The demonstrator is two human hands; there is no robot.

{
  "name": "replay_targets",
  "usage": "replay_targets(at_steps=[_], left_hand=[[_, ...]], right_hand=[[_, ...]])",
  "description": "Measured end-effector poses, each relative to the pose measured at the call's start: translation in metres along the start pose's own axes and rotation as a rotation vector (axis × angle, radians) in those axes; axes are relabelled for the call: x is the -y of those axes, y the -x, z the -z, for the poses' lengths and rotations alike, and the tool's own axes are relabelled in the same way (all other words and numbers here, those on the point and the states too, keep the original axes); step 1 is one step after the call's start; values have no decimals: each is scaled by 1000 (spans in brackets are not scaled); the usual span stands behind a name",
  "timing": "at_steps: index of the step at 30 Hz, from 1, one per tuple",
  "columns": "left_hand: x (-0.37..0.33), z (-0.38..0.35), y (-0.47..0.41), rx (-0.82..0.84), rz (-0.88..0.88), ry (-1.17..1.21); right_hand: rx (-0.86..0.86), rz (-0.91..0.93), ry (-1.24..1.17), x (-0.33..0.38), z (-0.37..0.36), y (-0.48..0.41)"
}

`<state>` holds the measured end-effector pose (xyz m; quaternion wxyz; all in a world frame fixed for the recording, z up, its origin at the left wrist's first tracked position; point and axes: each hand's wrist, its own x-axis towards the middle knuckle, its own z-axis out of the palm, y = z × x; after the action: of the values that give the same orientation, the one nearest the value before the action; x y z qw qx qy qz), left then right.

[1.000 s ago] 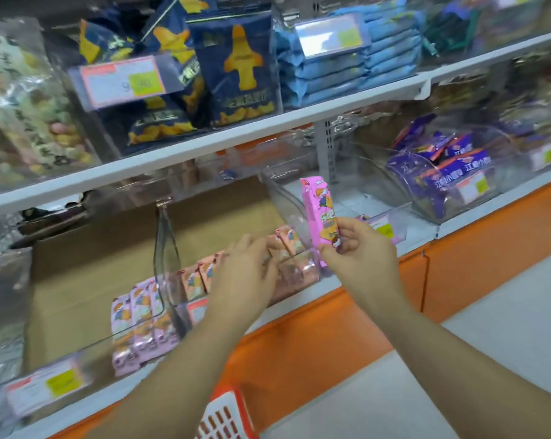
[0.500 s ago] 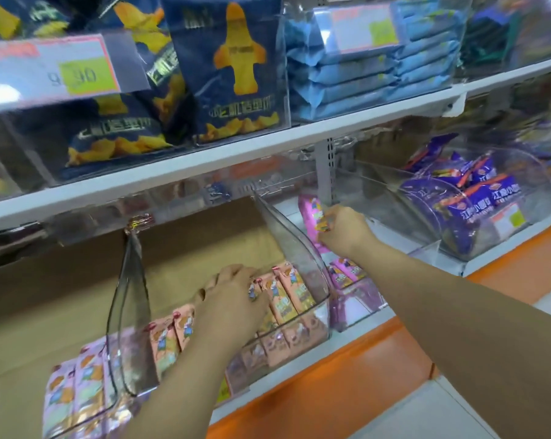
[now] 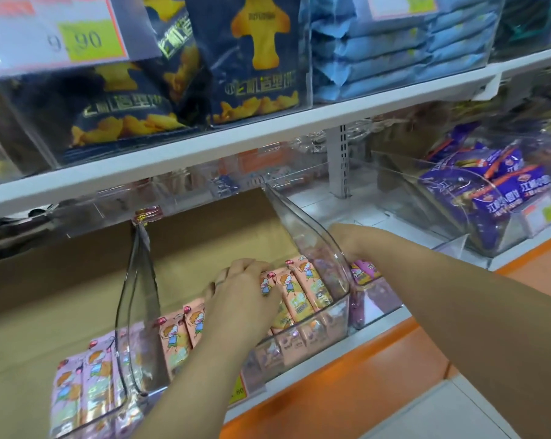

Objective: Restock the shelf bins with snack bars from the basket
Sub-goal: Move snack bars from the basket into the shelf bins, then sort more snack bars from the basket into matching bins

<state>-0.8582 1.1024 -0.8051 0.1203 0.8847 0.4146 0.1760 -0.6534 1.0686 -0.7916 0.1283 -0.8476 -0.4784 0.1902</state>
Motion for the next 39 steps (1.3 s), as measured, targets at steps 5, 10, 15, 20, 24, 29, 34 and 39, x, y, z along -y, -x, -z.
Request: replay_targets(at_steps=[5,10,15,20,24,29,34,39], left_hand=[[-4,3,1,-38,4,-24],[-15,23,22,-240,-120,-47],[-2,41,80,-296,-248,123],[54,56,159,-143,-283,159],[115,61,218,-1,-121,166],[192,43,284,67,78,186],[257,-3,340,196,239,139],[296,-55,380,390,356,46]], right_hand=[[-52,119,-29,-7,7,22],[-339,123,-222,-15,21,68],[-509,231,-356,0,13,137],[-337,418,-414,42,-46,194],[-79,538,-371,85,-119,219],[170,585,-225,120,-211,228],[436,543,-40,125,-279,229],[669,568,186,117,-332,226]])
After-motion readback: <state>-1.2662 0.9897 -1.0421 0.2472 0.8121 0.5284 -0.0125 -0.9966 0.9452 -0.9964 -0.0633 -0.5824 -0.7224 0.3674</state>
